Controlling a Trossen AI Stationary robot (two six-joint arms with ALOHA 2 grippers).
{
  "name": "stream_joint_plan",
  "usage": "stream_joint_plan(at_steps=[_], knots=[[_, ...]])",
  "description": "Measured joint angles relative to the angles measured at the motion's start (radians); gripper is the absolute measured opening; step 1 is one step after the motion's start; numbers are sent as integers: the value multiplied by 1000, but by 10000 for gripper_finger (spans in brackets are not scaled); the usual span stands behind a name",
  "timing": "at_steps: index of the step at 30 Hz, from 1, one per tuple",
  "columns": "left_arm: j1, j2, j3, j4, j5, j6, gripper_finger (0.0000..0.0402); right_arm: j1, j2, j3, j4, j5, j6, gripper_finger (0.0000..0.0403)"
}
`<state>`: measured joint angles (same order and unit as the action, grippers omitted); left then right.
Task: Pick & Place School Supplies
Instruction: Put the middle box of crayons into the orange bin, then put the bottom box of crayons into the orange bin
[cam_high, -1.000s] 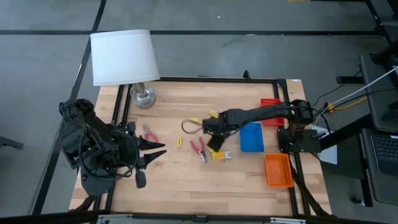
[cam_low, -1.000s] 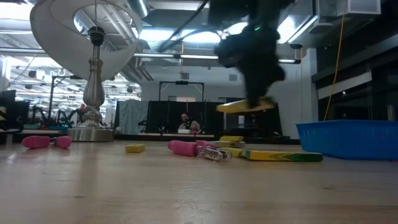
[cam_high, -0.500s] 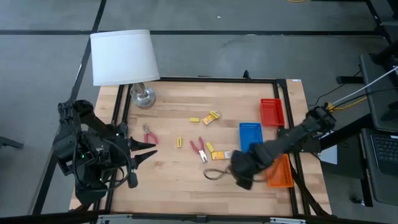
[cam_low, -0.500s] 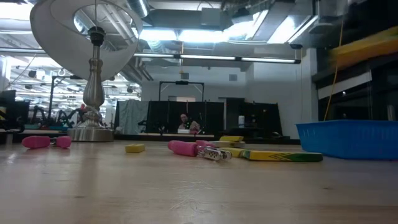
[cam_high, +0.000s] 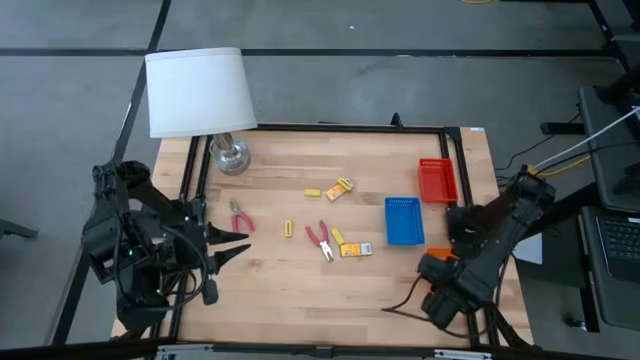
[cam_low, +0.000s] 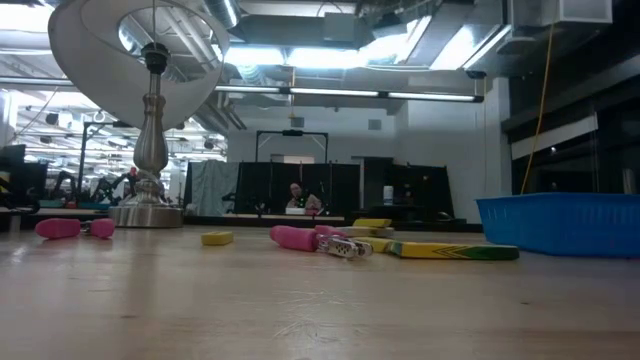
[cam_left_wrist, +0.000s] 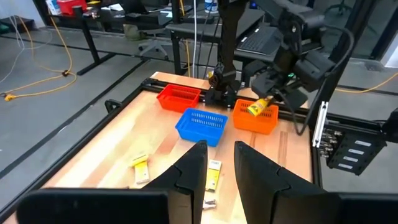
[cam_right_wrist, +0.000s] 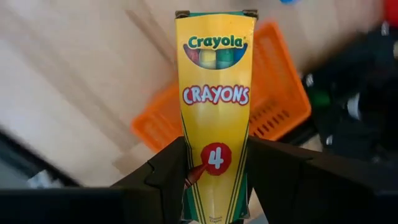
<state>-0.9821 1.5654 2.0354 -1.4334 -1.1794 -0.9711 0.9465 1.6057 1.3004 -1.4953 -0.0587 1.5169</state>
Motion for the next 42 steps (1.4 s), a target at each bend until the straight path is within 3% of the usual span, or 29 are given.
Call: stream_joint_plan(at_steps=[8, 12, 28, 38, 42], knots=[[0, 0, 0, 9, -4, -14, 77, 79, -139, -239, 236, -31, 429, 155], [6, 0, 0, 15, -8, -13, 77, 93, -169, -300, 275, -20, 543, 155], [27, 0, 0, 24, -8, -11, 77, 64, -173, -421, 390, 37, 619, 160], [27, 0, 0, 24, -8, -21, 77, 28, -173, -421, 354, 77, 596, 238], [27, 0, 0, 23, -10, -22, 77, 26, -172, -404, 366, 92, 595, 250]])
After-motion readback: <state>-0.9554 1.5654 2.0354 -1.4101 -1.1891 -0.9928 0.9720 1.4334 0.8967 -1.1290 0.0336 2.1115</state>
